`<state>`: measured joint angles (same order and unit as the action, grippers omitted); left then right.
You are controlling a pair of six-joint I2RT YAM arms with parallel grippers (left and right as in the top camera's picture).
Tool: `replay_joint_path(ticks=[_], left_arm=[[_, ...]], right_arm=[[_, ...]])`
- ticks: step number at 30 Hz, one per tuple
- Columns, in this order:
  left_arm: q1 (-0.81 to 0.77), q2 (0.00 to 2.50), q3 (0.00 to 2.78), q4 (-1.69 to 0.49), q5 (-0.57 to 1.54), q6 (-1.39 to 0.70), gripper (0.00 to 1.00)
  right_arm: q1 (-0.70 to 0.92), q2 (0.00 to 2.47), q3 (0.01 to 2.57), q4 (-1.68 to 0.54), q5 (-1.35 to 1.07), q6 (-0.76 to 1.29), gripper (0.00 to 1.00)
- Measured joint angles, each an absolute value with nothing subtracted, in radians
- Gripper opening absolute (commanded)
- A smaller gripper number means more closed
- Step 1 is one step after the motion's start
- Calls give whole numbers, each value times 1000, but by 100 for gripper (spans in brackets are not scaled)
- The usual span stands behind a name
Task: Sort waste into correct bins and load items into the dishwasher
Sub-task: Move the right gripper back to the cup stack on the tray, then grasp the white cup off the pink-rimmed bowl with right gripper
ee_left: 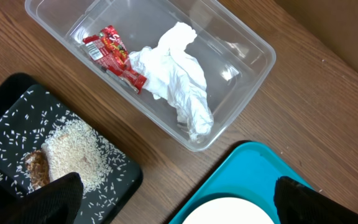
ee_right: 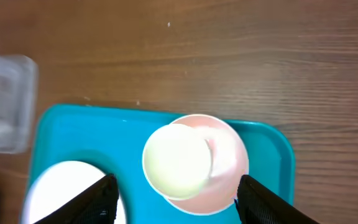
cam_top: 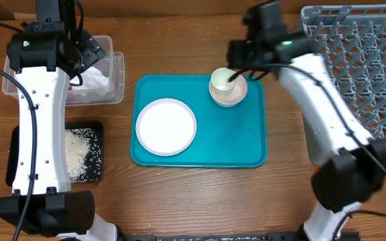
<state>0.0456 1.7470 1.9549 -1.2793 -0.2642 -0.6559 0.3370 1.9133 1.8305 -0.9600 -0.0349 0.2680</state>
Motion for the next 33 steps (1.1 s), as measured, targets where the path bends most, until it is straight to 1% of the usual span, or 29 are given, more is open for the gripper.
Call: replay_joint_path(ticks=[3, 6, 13, 17, 22, 23, 25, 28, 31, 33], left_arm=[[46, 1747, 1955, -1279, -264, -656, 100], [46, 1747, 1955, -1279, -264, -656, 100], [46, 1747, 1955, -1279, -264, -656, 100], [46, 1747, 1955, -1279, -264, -656, 100], [46, 1747, 1955, -1279, -264, -656, 100], [46, 1747, 1955, -1279, -264, -656, 100], [46, 1747, 1955, -1279, -264, -656, 100], [46, 1747, 1955, -1279, -264, -656, 100], [46, 1747, 1955, -1279, -264, -656, 100], [46, 1747, 1955, -1279, -264, -656, 100]], right_arm=[[413, 2003, 1831, -924, 46, 266, 63], [456, 2065, 1831, -902, 74, 264, 62], [505, 2142, 1831, -876, 97, 262, 55], [505, 2167, 1831, -873, 109, 262, 43], [505, 2173, 1831, -873, 140, 261, 42], [505, 2173, 1831, -872, 146, 261, 40], [505, 2173, 1828, -872, 154, 261, 33], [505, 2173, 1819, -872, 164, 263, 29], [505, 2173, 1810, -875, 165, 265, 23], [506, 2173, 1808, -876, 165, 269, 17]])
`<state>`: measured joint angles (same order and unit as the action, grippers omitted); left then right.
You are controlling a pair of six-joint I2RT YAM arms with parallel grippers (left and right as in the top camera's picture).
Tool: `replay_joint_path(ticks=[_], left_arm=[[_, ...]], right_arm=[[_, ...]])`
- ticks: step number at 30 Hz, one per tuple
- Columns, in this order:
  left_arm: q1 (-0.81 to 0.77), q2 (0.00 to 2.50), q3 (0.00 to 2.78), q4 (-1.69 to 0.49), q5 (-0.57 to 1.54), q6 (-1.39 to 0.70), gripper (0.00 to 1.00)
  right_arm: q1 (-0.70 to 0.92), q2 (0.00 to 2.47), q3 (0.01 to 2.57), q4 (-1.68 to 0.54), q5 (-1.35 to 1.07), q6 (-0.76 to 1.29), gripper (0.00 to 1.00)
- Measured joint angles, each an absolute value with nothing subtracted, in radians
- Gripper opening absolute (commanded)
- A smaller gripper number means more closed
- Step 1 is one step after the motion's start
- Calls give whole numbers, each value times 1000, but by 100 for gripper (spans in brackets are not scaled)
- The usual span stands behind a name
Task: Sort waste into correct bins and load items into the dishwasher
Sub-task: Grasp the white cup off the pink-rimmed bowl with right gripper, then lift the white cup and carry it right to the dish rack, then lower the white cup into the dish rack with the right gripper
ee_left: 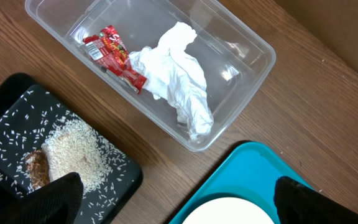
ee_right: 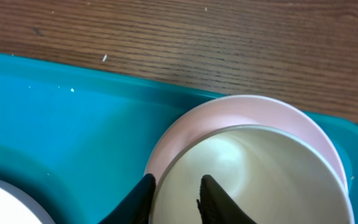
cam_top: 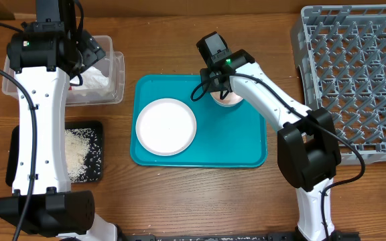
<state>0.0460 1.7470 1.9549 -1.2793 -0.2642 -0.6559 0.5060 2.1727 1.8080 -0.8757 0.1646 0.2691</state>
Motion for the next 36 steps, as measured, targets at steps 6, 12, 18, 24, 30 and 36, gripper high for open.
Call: replay_joint_path(ticks=[6, 12, 18, 24, 30, 36], left_arm=[[46, 1747, 1955, -1279, -264, -656, 100], [46, 1747, 1955, -1280, -264, -656, 100], [46, 1747, 1955, -1279, -264, -656, 100], [46, 1747, 1955, -1279, -264, -656, 100], [46, 1747, 1955, -1279, -264, -656, 100], [46, 1747, 1955, -1279, -264, -656, 100]], right_arm=[[506, 2173, 1817, -906, 163, 281, 4], [505, 2186, 1979, -1061, 156, 284, 4], [475, 2186, 2298, -1294, 148, 284, 4], [316, 2185, 2520, -1449, 143, 284, 4], [49, 2185, 2558, -1430, 56, 258, 4], [-265, 2185, 2558, -1311, -191, 232, 4]])
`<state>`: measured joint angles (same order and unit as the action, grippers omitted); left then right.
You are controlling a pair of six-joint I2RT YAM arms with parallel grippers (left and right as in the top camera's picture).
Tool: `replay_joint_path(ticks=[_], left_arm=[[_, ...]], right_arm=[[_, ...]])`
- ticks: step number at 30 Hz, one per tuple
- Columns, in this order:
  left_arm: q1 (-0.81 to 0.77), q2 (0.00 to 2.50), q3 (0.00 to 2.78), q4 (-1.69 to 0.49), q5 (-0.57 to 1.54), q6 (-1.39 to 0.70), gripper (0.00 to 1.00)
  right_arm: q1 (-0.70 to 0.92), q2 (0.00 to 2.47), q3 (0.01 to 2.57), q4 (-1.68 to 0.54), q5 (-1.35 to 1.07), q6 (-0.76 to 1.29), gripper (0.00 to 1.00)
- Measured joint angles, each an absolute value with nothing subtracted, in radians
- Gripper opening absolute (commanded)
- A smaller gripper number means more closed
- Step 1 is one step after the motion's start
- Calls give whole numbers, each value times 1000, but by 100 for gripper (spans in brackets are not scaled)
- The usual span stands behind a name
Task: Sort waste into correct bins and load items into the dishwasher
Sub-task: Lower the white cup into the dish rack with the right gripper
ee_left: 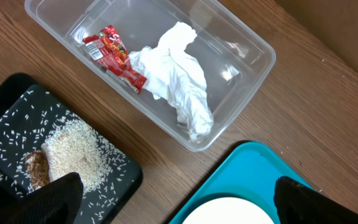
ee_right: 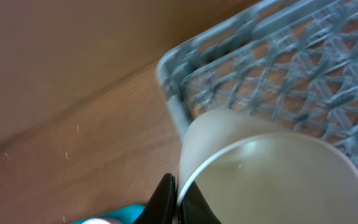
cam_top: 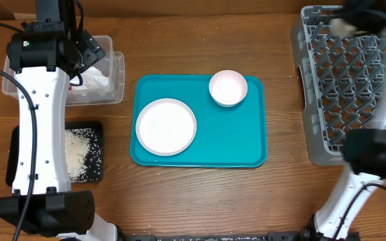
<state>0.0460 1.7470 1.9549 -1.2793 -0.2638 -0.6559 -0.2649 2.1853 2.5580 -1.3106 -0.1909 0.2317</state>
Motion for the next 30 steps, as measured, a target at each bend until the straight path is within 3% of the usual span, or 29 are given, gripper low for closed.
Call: replay_joint_path(ticks=[6, 10, 18, 30], left_arm=[[46, 1747, 1955, -1280, -264, -656, 100], [46, 1747, 1955, -1279, -264, -656, 100], [46, 1747, 1955, -1279, -264, -656, 100], [46, 1747, 1955, -1279, -264, -656, 100]], right_arm=[[-575, 2186, 2480, -1040, -538, 197, 4], [-685, 2221, 2413, -817, -733, 189, 4], [-731, 2450, 2381, -499, -939, 297, 4], [-771, 2589, 2370, -499, -1029, 391, 4]])
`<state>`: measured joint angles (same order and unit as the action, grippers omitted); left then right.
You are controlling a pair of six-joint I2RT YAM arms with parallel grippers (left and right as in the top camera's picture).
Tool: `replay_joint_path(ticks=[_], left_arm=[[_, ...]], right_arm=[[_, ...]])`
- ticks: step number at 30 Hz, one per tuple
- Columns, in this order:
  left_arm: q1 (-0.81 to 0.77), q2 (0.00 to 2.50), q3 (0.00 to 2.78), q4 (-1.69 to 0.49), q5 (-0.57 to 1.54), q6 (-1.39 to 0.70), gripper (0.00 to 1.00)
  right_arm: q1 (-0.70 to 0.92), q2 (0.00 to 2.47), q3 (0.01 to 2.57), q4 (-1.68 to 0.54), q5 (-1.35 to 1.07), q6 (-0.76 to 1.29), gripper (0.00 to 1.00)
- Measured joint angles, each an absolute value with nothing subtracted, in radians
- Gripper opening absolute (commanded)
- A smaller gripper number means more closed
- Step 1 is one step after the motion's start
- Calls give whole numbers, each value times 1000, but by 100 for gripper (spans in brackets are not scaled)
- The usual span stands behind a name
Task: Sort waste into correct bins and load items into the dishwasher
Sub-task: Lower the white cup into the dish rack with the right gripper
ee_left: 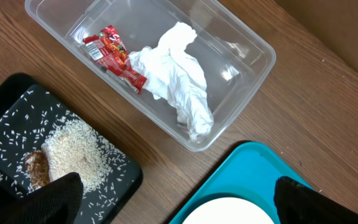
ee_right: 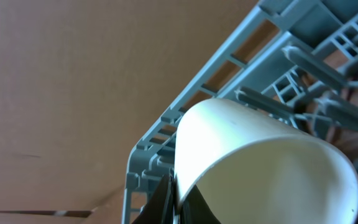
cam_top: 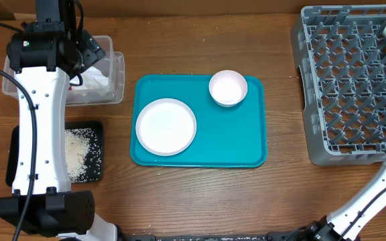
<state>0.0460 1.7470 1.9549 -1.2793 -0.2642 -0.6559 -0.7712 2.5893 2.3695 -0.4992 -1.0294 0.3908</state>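
Note:
A cream cup (ee_right: 253,155) is pinched by its rim in my right gripper (ee_right: 176,194), tilted over the far right corner of the grey dishwasher rack (ee_right: 185,118). From overhead the cup shows at the rack's (cam_top: 347,87) top right edge. A pink bowl (cam_top: 228,88) and a white plate (cam_top: 166,126) lie on the teal tray (cam_top: 233,144). My left gripper (ee_left: 179,202) hangs open above the table, between the clear bin (ee_left: 241,43) and the plate (ee_left: 229,211), holding nothing.
The clear bin (cam_top: 116,80) holds a red wrapper (ee_left: 114,57) and a crumpled white tissue (ee_left: 179,81). A black tray (cam_top: 82,152) with rice and a brown scrap (ee_left: 35,168) sits front left. A white item rests at the rack's right edge.
My right gripper has carried the cup from the rack's near left corner to its far right corner. The left arm has not moved.
The cup first stood inside the pink bowl with my right gripper open above it. Then the gripper was down at the cup's rim. Later the cup was off the tray, held at the rack's corner, leaving the bowl empty; now it is over the rack's far right corner.

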Motion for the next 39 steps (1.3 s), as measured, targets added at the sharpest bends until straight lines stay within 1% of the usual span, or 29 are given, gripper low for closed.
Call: replay_joint_path(ticks=[2, 8, 12, 13, 14, 19, 27, 30, 35, 39], left_arm=[[46, 1747, 1955, -1279, -264, -656, 100], [46, 1747, 1955, -1279, -264, -656, 100], [46, 1747, 1955, -1279, -264, -656, 100], [46, 1747, 1955, -1279, -264, -656, 100], [46, 1747, 1955, -1279, -264, -656, 100], [46, 1747, 1955, -1279, -264, -656, 100], [46, 1747, 1955, -1279, -264, -656, 100], [46, 1747, 1955, -1279, -264, -656, 100], [46, 1747, 1955, -1279, -264, -656, 100], [46, 1747, 1955, -1279, -264, -656, 100]], right_arm=[[-789, 2589, 2370, -516, -1040, 392, 4], [-857, 2593, 2373, -581, -1062, 395, 8], [-873, 2593, 2377, -603, -1067, 392, 10], [-875, 2593, 2378, -609, -1068, 391, 10], [-875, 2593, 2378, -612, -1069, 392, 4], [-873, 2592, 2381, -613, -1087, 392, 4], [-860, 2597, 2376, -371, -1139, 497, 4], [-836, 2597, 2376, -357, -1143, 525, 4], [-782, 2597, 2376, -411, -1102, 534, 4], [-762, 2597, 2375, -537, -1053, 498, 4]])
